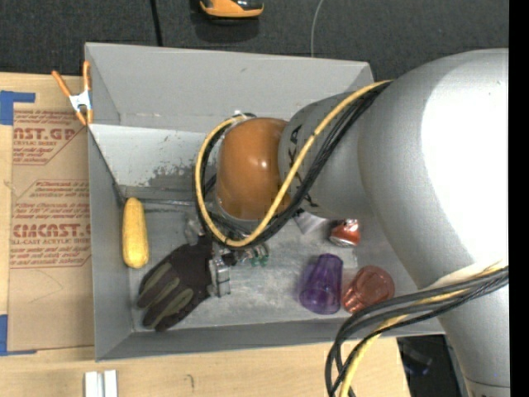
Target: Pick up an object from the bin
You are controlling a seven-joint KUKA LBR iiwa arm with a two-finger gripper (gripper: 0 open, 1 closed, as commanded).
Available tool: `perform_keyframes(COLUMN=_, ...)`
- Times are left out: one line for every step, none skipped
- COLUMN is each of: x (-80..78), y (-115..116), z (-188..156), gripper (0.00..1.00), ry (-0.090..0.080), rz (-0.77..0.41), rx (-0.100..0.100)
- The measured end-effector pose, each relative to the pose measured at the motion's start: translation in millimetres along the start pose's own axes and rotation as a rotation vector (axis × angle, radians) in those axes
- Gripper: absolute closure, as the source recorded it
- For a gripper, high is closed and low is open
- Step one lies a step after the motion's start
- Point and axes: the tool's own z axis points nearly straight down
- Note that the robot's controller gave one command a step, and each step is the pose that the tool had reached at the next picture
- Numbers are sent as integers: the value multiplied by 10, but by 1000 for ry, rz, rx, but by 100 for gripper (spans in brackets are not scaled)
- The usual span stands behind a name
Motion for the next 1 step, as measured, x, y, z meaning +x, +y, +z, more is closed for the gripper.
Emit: perform_keyframes(x=-9, y=2, z=-14, gripper=100, ry=-2, rz=0, rx=-1)
